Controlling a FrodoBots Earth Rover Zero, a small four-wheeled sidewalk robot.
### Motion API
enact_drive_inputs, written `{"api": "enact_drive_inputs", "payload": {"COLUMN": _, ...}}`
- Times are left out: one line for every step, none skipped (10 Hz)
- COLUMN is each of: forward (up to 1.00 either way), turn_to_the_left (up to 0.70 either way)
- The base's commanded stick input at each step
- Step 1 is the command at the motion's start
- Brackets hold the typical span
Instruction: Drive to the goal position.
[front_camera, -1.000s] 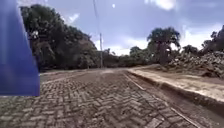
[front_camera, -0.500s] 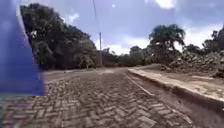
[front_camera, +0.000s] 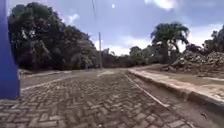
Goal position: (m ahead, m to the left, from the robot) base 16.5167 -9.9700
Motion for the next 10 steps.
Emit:
{"api": "enact_drive_inputs", "payload": {"forward": 1.00, "turn_to_the_left": 0.00}}
{"api": "enact_drive_inputs", "payload": {"forward": 1.00, "turn_to_the_left": 0.00}}
{"api": "enact_drive_inputs", "payload": {"forward": 1.00, "turn_to_the_left": 0.00}}
{"api": "enact_drive_inputs", "payload": {"forward": 1.00, "turn_to_the_left": 0.00}}
{"api": "enact_drive_inputs", "payload": {"forward": 1.00, "turn_to_the_left": 0.00}}
{"api": "enact_drive_inputs", "payload": {"forward": 1.00, "turn_to_the_left": 0.00}}
{"api": "enact_drive_inputs", "payload": {"forward": 1.00, "turn_to_the_left": 0.00}}
{"api": "enact_drive_inputs", "payload": {"forward": 1.00, "turn_to_the_left": 0.00}}
{"api": "enact_drive_inputs", "payload": {"forward": 1.00, "turn_to_the_left": 0.00}}
{"api": "enact_drive_inputs", "payload": {"forward": 1.00, "turn_to_the_left": 0.00}}
